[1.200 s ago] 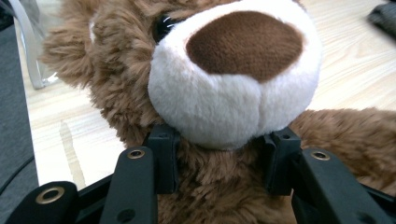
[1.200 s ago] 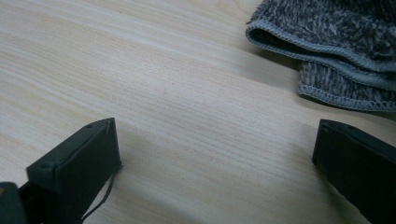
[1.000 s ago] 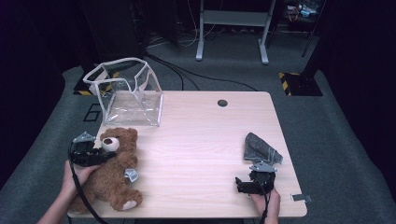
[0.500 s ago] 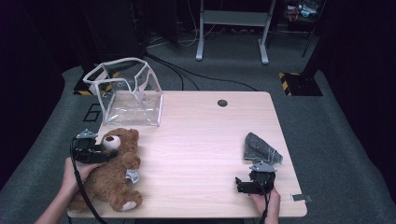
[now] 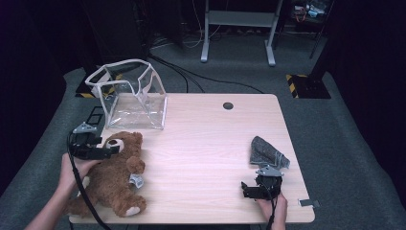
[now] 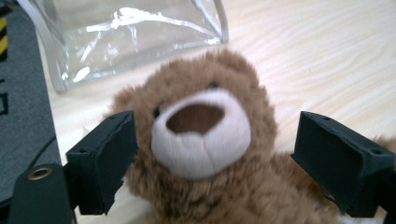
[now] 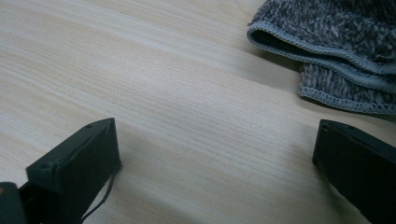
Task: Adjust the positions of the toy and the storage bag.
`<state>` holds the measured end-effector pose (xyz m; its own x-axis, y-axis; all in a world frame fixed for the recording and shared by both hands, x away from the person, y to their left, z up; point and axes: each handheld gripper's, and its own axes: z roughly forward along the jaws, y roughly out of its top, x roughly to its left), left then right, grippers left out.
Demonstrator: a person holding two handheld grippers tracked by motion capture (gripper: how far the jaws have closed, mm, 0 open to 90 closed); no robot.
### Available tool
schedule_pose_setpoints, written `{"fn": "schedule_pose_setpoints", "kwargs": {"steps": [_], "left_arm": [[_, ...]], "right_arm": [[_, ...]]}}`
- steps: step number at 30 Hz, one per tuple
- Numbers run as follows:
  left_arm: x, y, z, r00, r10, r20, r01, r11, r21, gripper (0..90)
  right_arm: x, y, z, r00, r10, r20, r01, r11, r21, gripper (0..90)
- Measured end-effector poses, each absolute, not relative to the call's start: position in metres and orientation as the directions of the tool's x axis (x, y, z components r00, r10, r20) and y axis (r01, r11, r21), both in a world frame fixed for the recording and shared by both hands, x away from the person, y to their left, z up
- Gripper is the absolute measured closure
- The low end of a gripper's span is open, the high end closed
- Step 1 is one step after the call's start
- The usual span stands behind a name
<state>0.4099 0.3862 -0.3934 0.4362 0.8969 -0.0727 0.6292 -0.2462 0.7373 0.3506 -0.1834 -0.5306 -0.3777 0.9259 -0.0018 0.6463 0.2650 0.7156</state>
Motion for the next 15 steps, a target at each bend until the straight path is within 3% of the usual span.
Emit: {"fn": "schedule_pose_setpoints", "kwargs": {"steps": [15], "left_arm": [[0.469,0.360,-0.344,0.454,0.891,-0.022,0.601,-0.288,0.746,1.0]], "right_arm": [[0.351,-0.184,-0.531,-0.382,0.924,-0.007,0.644,0.272,0.715,0.0]]}}
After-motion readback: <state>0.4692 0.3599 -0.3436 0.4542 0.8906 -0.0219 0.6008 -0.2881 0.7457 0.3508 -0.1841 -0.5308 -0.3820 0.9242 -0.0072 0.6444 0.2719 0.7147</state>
